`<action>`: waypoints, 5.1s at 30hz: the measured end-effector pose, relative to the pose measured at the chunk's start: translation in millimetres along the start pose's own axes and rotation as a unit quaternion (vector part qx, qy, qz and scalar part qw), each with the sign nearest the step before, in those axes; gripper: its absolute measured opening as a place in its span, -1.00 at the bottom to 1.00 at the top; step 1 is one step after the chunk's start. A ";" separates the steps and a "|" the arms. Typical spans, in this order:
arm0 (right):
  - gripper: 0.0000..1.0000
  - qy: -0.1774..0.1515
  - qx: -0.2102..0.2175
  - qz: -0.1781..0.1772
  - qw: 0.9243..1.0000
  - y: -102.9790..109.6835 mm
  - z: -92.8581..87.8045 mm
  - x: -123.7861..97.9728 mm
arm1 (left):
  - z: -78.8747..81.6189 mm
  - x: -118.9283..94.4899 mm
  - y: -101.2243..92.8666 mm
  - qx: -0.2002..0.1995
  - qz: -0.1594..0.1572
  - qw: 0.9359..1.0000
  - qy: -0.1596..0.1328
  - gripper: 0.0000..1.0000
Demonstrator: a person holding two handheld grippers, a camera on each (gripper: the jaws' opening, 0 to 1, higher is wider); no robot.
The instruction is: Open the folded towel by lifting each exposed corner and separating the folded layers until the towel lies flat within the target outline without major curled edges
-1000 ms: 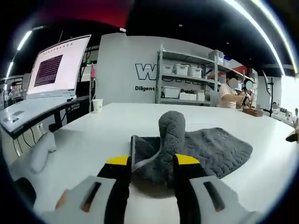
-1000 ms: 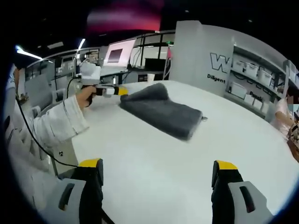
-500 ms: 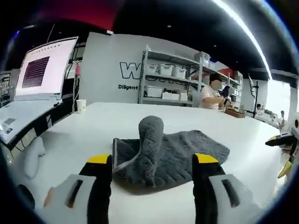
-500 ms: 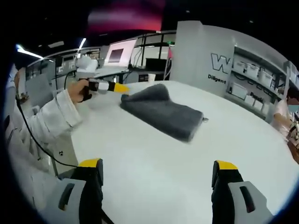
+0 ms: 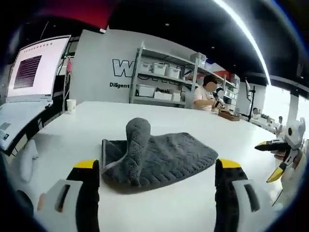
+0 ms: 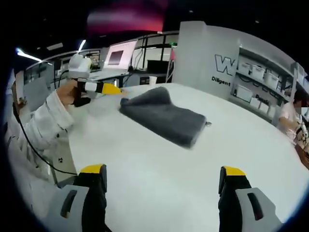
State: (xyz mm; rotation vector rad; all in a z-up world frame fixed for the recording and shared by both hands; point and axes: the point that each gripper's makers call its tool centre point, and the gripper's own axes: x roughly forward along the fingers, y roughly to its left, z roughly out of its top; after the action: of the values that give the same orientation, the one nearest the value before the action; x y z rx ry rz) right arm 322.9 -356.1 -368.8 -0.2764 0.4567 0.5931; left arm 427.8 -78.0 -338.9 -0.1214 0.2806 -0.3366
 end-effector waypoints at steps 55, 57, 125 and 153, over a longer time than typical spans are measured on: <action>-0.41 0.038 -0.031 0.020 0.999 -62.9 7.4 140.6 | -13.1 -56.8 -21.4 0.014 -0.038 0.999 0.032 0.98; -0.53 0.045 -0.033 0.024 0.998 -61.3 3.1 142.0 | -13.4 -59.5 -19.9 0.014 -0.037 0.999 0.030 0.98; -1.00 0.066 -0.106 0.001 0.992 -147.4 25.9 202.5 | -20.6 -58.9 -30.1 0.015 -0.050 0.997 0.048 0.97; -1.00 0.089 -0.162 -0.016 0.983 -180.9 48.2 248.9 | -21.4 -62.2 -35.2 0.014 -0.055 0.997 0.052 0.96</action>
State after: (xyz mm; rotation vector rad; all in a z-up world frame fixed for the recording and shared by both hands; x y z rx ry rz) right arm 628.7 -364.5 -426.7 -0.6511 0.5257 0.6132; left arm 354.4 -91.2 -338.0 -0.0917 0.3722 -0.4568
